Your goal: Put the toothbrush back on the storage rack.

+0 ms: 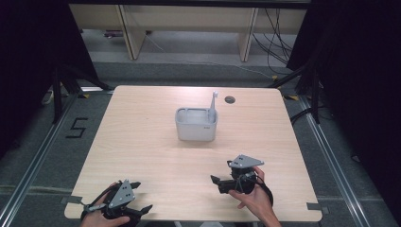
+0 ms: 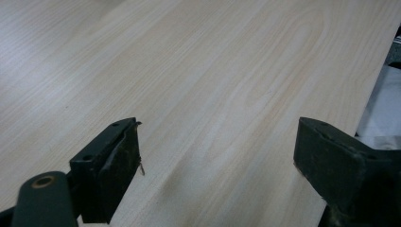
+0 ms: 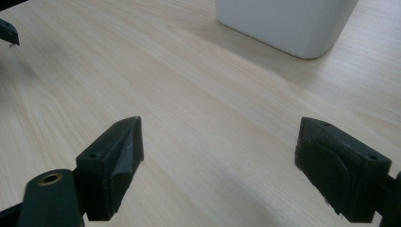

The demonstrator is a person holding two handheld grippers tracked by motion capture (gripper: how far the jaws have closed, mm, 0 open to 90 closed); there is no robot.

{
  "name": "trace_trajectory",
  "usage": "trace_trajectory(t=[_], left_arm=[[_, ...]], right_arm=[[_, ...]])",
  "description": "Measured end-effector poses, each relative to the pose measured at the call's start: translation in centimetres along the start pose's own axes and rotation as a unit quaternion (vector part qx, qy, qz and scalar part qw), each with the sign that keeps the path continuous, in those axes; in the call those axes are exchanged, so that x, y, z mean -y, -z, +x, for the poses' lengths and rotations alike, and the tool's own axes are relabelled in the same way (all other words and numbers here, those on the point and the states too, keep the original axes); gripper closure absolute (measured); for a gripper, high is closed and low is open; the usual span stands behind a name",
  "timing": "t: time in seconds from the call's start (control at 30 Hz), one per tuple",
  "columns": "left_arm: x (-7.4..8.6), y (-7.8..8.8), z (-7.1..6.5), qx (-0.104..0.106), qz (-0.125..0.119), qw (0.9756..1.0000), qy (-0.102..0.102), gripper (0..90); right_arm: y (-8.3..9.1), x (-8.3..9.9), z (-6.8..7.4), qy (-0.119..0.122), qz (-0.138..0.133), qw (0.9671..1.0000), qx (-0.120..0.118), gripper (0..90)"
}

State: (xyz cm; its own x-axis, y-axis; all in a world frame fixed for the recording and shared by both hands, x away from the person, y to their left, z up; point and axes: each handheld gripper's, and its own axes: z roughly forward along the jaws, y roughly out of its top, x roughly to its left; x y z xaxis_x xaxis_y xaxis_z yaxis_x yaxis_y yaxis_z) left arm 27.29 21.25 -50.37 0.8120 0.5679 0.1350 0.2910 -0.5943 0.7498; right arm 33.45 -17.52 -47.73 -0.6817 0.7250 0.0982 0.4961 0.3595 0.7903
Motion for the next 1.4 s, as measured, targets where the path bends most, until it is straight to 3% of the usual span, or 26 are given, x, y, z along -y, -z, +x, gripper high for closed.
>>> trace_trajectory(t=[0.1, 0.3, 0.37, 0.43, 0.57, 0.73, 0.83, 1.0, 1.03, 1.17, 1.23, 1.27, 1.33, 1.4], left_arm=[[0.0, 0.1, 0.0, 0.007, 0.003, 1.0, 0.0, 14.7], [0.0, 0.0, 0.0, 0.004, 0.001, 1.0, 0.0, 14.8], [0.0, 0.0, 0.0, 0.004, 0.0, 1.0, 0.001, 14.8], [0.0, -0.1, -0.1, -0.002, -0.005, 1.0, 0.001, 14.7], [0.0, 0.0, -0.1, 0.009, -0.003, 0.9999, 0.005, 14.8], [0.0, 0.0, -0.1, 0.001, -0.005, 1.0, 0.004, 14.7], [0.0, -0.1, -0.1, 0.002, -0.005, 1.0, 0.005, 14.8], [0.0, 0.1, 0.0, 0.007, -0.002, 1.0, 0.003, 14.7], [0.0, 0.1, 0.0, 0.007, -0.002, 1.0, 0.003, 14.7], [-0.1, 0.1, -0.1, 0.007, -0.001, 1.0, 0.0, 14.7], [0.0, 0.0, -0.1, 0.005, -0.004, 1.0, 0.005, 14.7], [0.0, 0.0, -0.1, -0.003, -0.003, 1.0, 0.002, 14.7], [0.0, 0.1, -0.1, 0.007, -0.002, 1.0, 0.003, 14.7], [-0.1, 0.2, 0.1, 0.001, -0.006, 1.0, 0.002, 14.7]], right_arm=[[0.2, 0.3, -0.1, 0.016, 0.0, 0.9999, 0.005, 17.0], [0.7, 0.9, -0.1, 0.011, 0.006, 0.9999, 0.006, 17.0], [0.8, 1.0, -0.2, 0.02, 0.006, 0.9997, 0.011, 17.0], [1.0, 1.2, 0.1, 0.007, 0.015, 0.9998, 0.013, 17.1], [1.1, 1.4, 0.0, 0.025, 0.008, 0.9995, 0.016, 17.3], [1.5, 1.8, 0.3, 0.016, 0.014, 0.9996, 0.018, 17.3], [1.8, 2.0, 0.2, 0.023, 0.009, 0.9996, 0.016, 17.3], [2.1, 2.4, 0.3, 0.008, 0.014, 0.9998, 0.015, 17.2], [2.2, 2.5, 0.2, 0.017, 0.012, 0.9996, 0.017, 17.1], [2.4, 2.7, 0.3, 0.004, 0.016, 0.9998, 0.009, 16.8], [2.5, 2.8, 0.3, 0.011, 0.012, 0.9997, 0.018, 16.7], [2.6, 2.9, 0.4, -0.001, 0.02, 0.9997, 0.016, 16.6], [2.6, 3.0, 0.3, 0.006, 0.017, 0.9997, 0.016, 16.6], [2.7, 3.1, 0.4, -0.004, 0.022, 0.9995, 0.022, 16.6]])
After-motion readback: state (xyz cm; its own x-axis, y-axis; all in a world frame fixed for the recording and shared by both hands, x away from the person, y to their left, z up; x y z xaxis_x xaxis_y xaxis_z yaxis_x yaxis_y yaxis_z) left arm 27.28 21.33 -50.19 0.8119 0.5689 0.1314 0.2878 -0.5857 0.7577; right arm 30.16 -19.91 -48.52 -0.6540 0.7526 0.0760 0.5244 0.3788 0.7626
